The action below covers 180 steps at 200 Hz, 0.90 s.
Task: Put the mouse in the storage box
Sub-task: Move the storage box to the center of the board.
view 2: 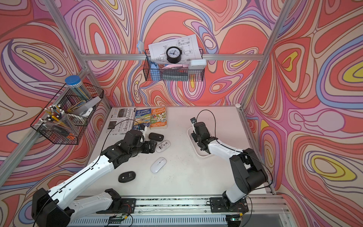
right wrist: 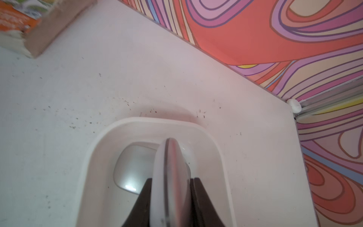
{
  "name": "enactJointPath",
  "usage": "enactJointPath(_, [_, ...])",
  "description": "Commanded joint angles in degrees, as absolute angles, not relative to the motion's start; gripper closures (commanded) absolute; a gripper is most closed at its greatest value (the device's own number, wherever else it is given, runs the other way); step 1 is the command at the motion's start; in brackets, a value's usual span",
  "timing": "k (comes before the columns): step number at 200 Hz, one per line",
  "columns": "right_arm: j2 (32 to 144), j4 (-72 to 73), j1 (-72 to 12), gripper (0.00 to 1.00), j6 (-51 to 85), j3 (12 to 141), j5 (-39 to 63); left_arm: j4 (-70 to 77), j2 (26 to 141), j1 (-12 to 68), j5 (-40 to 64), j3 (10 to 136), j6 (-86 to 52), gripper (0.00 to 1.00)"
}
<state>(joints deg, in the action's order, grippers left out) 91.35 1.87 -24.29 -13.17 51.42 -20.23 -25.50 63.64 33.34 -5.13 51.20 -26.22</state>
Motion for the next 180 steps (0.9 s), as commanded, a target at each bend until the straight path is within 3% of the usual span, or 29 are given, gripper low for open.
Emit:
enactJointPath(1, [91.8,0.2,-23.74,1.0,-14.93,52.18,-22.33,-26.91,63.56,32.92,-5.3,51.03,-26.54,0.1])
enactJointPath(100, [94.0,-1.14,-23.77,1.0,-8.5,54.15,1.29,-27.16,64.7,32.64,-4.66,51.09,-26.57,0.09])
enactJointPath(143, [98.51,2.06,-23.87,1.0,-4.53,58.49,6.19,-27.43,65.65,32.66,-4.48,51.9,-26.6,0.09])
enactJointPath(180, [104.28,3.49,-23.74,1.0,-3.91,64.66,3.96,-27.76,66.49,32.62,-4.55,52.12,-26.64,0.09])
